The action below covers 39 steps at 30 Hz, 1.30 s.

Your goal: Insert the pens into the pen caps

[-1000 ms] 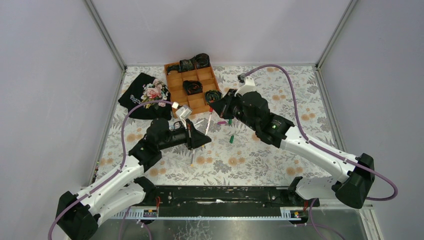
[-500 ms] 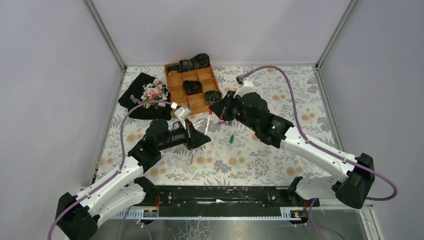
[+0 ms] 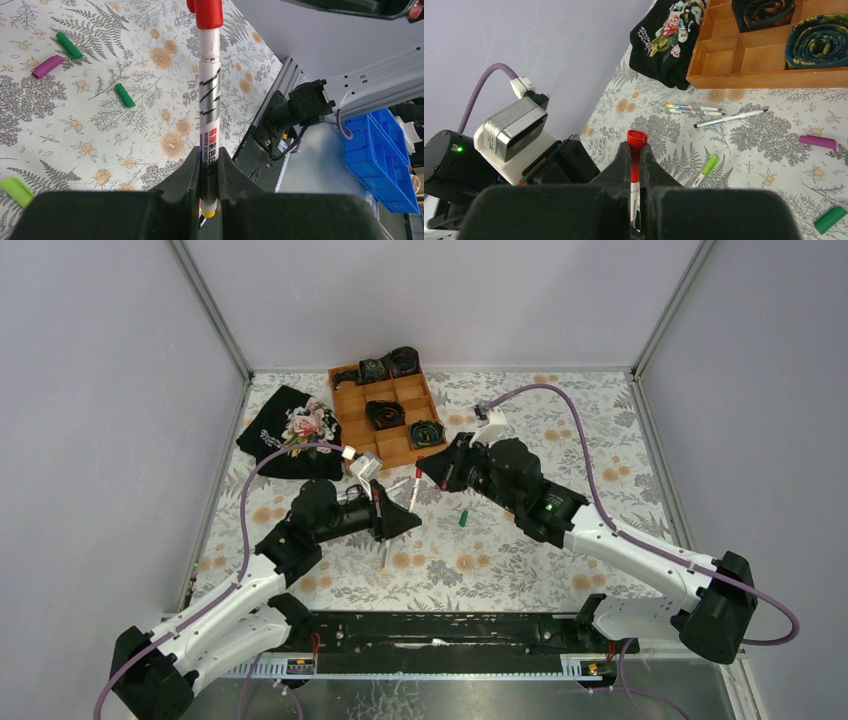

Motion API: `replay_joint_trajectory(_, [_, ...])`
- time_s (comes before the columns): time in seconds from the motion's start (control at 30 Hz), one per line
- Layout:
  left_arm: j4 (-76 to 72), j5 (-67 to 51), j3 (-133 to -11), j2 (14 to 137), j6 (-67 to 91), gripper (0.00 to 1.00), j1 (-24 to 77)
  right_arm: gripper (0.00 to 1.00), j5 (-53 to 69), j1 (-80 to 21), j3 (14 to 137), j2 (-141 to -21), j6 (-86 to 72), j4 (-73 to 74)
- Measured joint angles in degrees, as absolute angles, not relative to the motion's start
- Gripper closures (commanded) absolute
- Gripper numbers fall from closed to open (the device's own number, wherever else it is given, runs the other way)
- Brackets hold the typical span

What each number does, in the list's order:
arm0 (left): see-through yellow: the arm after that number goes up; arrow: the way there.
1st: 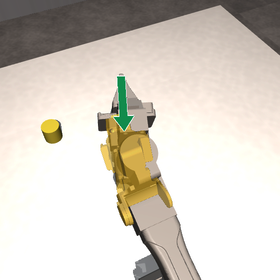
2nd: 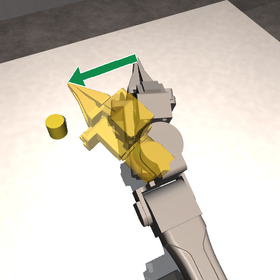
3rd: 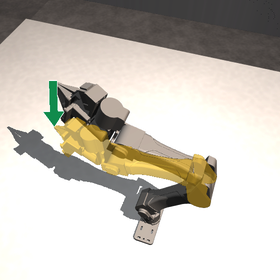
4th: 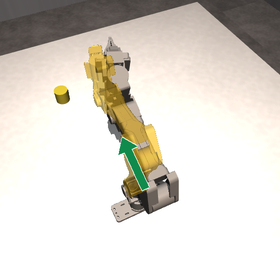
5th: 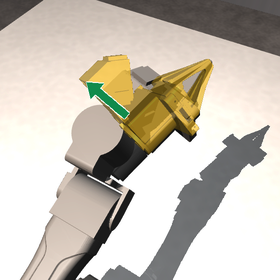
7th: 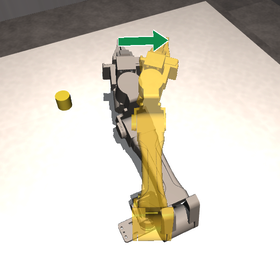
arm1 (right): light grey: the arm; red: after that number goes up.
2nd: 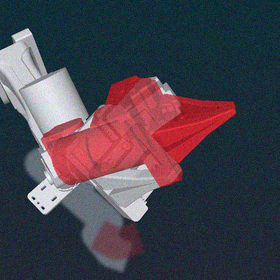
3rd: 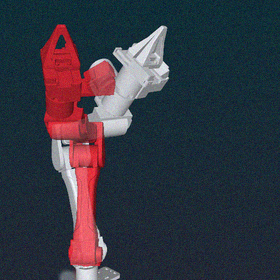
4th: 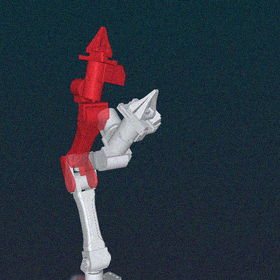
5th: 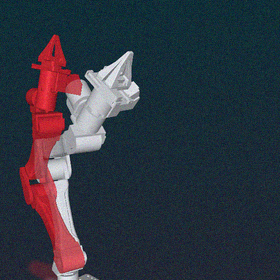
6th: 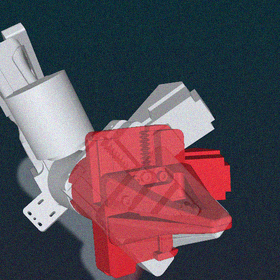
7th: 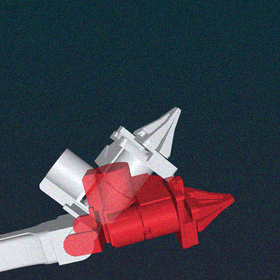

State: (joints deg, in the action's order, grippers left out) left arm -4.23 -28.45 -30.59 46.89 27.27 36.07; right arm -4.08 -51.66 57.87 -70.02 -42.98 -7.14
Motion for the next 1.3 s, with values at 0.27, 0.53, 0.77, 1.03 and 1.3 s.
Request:
replay_joint_trajectory(0.27, [-3.92,-28.03,-30.22,46.28,28.4,1.0,36.36,1.0,-8.03,-55.31,52.93,-68.16,-43.07,-12.12])
replay_joint_trajectory(0.53, [-4.38,-27.97,-29.93,46.15,28.8,1.0,36.34,0.41,-10.11,-57.01,50.74,-67.88,-43.92,-14.48])
replay_joint_trajectory(0.77, [-7.14,-27.64,-29.93,44.34,28.95,1.0,36.27,0.24,-6.87,-57.08,51.27,-66.48,-41.41,-8.69])
replay_joint_trajectory(1.03, [-7.27,-28.05,-29.93,44.07,29.06,1.0,36.27,0.25,-0.01,-49.45,54.92,-66.26,-40.42,-8.93])
replay_joint_trajectory(1.3, [-7.27,-28.38,-29.93,43.57,29.3,1.0,36.27,0.49,8.97,-46.59,57.8,-70.3,-41.93,-13.96])
